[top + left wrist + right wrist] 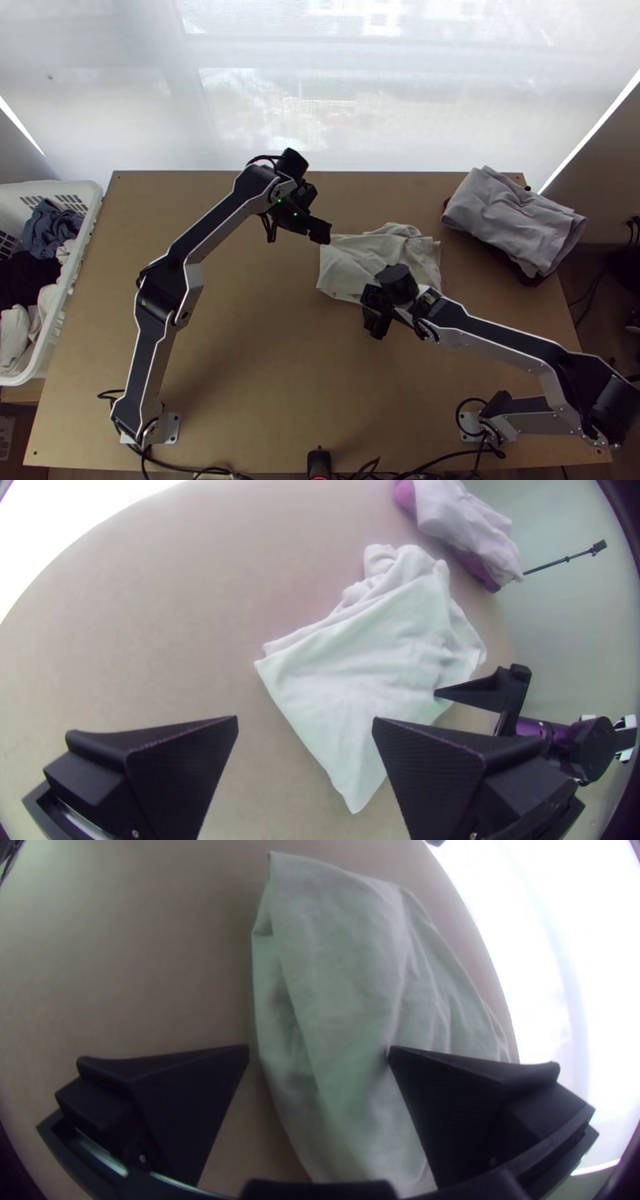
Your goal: Fold the t-shirt
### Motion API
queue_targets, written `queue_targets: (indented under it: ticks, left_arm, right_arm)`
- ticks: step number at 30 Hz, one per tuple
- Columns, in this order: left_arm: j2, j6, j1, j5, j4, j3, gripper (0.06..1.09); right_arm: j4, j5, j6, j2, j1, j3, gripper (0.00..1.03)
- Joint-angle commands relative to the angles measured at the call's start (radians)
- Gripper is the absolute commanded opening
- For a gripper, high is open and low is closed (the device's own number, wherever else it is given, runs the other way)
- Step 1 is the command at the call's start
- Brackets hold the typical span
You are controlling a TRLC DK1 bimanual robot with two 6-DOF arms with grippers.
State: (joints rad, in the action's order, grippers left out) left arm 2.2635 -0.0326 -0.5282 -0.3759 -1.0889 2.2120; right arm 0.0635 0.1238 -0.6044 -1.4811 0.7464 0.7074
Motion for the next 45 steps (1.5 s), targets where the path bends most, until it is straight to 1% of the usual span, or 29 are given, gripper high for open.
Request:
queue_targets:
  ticks: [1,4,10,14,15,16,17,19,20,21,22,25,30,35,39,45]
  left_arm:
    - [0.001,0.007,0.002,0.0,-0.006,0.0,1.04]
    - [0.002,0.007,-0.001,0.0,-0.006,0.0,1.04]
    - [0.001,0.007,-0.003,0.0,-0.006,0.0,1.04]
    - [0.001,0.007,-0.003,0.0,-0.008,0.0,1.04]
    - [0.001,0.007,-0.004,0.0,-0.008,0.0,1.04]
    - [0.001,0.007,-0.004,0.0,-0.008,0.0,1.04]
    - [-0.001,0.007,-0.004,0.0,-0.008,0.0,1.04]
    - [-0.002,0.007,-0.004,0.0,-0.011,0.0,1.04]
    - [-0.004,0.007,-0.004,0.0,-0.014,0.0,1.04]
    - [-0.005,0.007,-0.004,0.0,-0.016,0.0,1.04]
    - [-0.009,0.007,-0.004,0.0,-0.017,0.0,1.04]
    - [-0.015,0.007,-0.001,0.006,-0.022,-0.002,1.04]
    - [-0.033,0.002,0.007,0.012,-0.029,-0.003,1.04]
    - [-0.059,-0.007,0.017,0.022,-0.034,-0.014,1.04]
    - [-0.091,-0.001,0.02,0.048,-0.04,-0.029,1.04]
    - [-0.167,-0.001,0.048,0.068,-0.046,-0.074,1.04]
  right_arm:
    - [-0.076,0.027,-0.023,-0.061,0.01,-0.019,0.98]
    - [-0.136,0.048,-0.029,-0.107,-0.016,-0.006,0.98]
    - [-0.195,0.066,-0.041,-0.18,-0.056,0.029,0.98]
    - [-0.223,0.069,-0.034,-0.246,-0.067,0.063,0.98]
    - [-0.223,0.068,-0.023,-0.262,-0.07,0.075,0.96]
    - [-0.222,0.068,-0.008,-0.278,-0.071,0.089,0.88]
    - [-0.217,0.066,0.006,-0.291,-0.074,0.101,0.77]
    - [-0.209,0.065,0.034,-0.306,-0.079,0.112,0.39]
    - [-0.208,0.06,0.035,-0.314,-0.081,0.115,0.21]
    - [-0.208,0.059,0.045,-0.318,-0.081,0.116,0.07]
    - [-0.208,0.06,0.057,-0.318,-0.081,0.116,0.03]
    - [-0.174,0.059,0.078,-0.292,-0.084,0.116,0.03]
    - [-0.088,0.051,0.095,-0.16,-0.125,0.147,0.03]
    - [0.016,0.043,0.101,-0.034,-0.216,0.222,0.03]
    - [0.094,0.033,0.1,0.042,-0.28,0.279,0.03]
    - [0.173,0.008,0.115,0.133,-0.4,0.356,0.03]
